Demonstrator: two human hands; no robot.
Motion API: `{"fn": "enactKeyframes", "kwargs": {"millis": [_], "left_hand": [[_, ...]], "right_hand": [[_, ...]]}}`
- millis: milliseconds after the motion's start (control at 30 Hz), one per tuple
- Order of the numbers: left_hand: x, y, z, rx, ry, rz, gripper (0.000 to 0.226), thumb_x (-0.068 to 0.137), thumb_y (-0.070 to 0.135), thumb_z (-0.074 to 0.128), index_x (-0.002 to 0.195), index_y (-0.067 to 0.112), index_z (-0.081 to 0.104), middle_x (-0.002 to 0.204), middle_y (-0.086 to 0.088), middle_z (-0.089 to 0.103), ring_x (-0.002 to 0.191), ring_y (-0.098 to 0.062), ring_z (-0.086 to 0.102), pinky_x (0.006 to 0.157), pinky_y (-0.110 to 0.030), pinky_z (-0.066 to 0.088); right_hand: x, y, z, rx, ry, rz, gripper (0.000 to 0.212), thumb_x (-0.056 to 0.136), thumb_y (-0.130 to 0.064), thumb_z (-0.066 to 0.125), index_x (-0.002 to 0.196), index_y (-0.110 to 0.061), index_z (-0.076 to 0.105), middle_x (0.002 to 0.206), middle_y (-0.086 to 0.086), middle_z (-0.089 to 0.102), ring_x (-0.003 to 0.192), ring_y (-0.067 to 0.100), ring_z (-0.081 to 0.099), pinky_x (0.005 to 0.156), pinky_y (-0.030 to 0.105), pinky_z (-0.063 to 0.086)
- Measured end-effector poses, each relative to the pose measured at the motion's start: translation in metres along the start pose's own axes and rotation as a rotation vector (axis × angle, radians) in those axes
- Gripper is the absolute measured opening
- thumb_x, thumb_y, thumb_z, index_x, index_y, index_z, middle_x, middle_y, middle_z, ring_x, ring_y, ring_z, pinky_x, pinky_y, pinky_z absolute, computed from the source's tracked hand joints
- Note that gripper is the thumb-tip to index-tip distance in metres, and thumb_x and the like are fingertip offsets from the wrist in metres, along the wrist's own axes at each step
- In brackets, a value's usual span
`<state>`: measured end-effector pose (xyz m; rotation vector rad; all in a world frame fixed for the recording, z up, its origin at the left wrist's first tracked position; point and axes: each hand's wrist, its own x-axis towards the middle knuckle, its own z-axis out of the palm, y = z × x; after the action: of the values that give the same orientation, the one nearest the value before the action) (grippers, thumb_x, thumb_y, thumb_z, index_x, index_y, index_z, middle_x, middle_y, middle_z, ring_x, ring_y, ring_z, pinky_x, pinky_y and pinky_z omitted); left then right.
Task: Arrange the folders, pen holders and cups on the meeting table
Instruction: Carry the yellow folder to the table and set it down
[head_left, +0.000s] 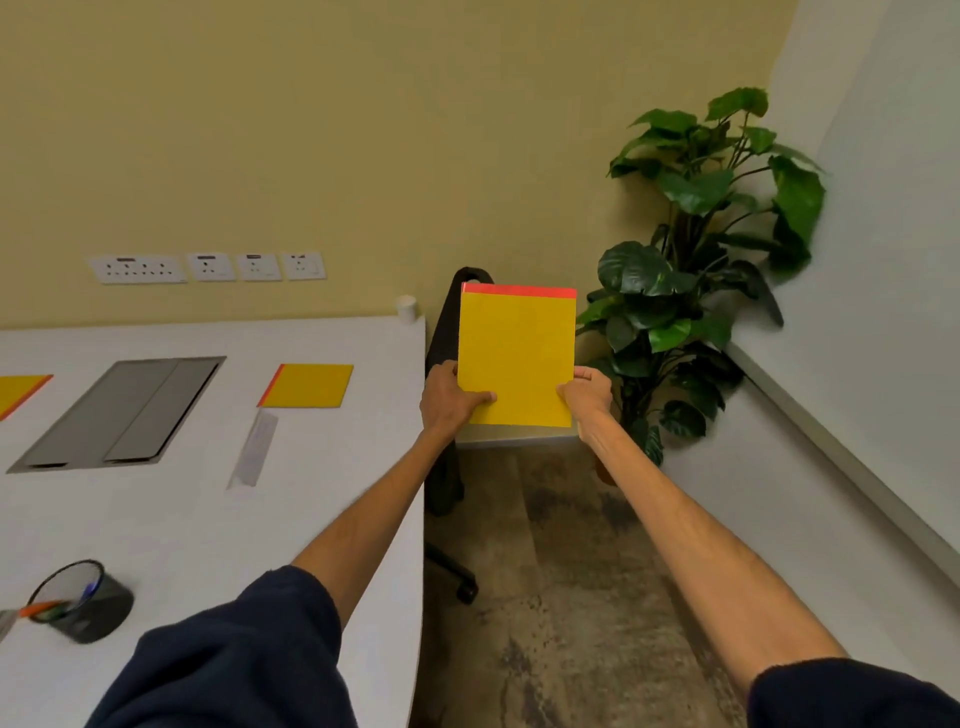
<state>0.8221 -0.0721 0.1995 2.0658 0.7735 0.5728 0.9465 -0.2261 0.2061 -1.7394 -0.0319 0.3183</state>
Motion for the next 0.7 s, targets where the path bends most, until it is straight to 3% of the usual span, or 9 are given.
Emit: {"fn": "enactKeyframes", "kwargs": {"millis": [167,300,500,700], "left_hand": [[0.052,-0.003,0.015,-0.085,0.071,-0.028,0.056,0.085,0.037,0.073,0.127,0.006,0.051,0.123,-0.014,0.055,0.113,-0.029,0.055,0.091,-0.039,0.047],[0.088,0.005,0.029,-0.183,0.137,-0.074,0.046,0.093,0.033,0.063,0.127,0.005,0.051,0.126,-0.015,0.054,0.115,-0.029,0.054,0.093,-0.038,0.046],[0.169,0.016,0.058,-0.262,0.188,-0.111,0.044,0.096,0.03,0.059,0.13,0.003,0.052,0.132,-0.016,0.058,0.118,-0.034,0.057,0.094,-0.04,0.047],[0.264,0.027,0.085,-0.269,0.316,-0.145,0.039,0.093,0.029,0.064,0.123,0.004,0.058,0.124,-0.015,0.063,0.112,-0.033,0.06,0.086,-0.034,0.046]], "right_hand": [[0.054,-0.022,0.023,-0.012,-0.024,-0.051,0.037,0.089,0.003,0.063,0.124,-0.007,0.059,0.121,0.012,0.064,0.112,0.025,0.061,0.085,0.03,0.051],[0.092,-0.037,0.037,0.062,-0.037,-0.071,0.035,0.088,0.004,0.064,0.12,-0.01,0.059,0.113,0.008,0.066,0.095,0.017,0.061,0.068,0.023,0.05],[0.182,-0.068,0.066,0.116,-0.108,-0.098,0.032,0.089,0.003,0.064,0.114,-0.016,0.06,0.103,0.001,0.063,0.08,0.008,0.06,0.059,0.019,0.046],[0.285,-0.104,0.095,0.084,-0.194,-0.137,0.029,0.087,0.002,0.065,0.11,-0.017,0.062,0.108,0.007,0.067,0.089,0.019,0.064,0.07,0.028,0.054]]}}
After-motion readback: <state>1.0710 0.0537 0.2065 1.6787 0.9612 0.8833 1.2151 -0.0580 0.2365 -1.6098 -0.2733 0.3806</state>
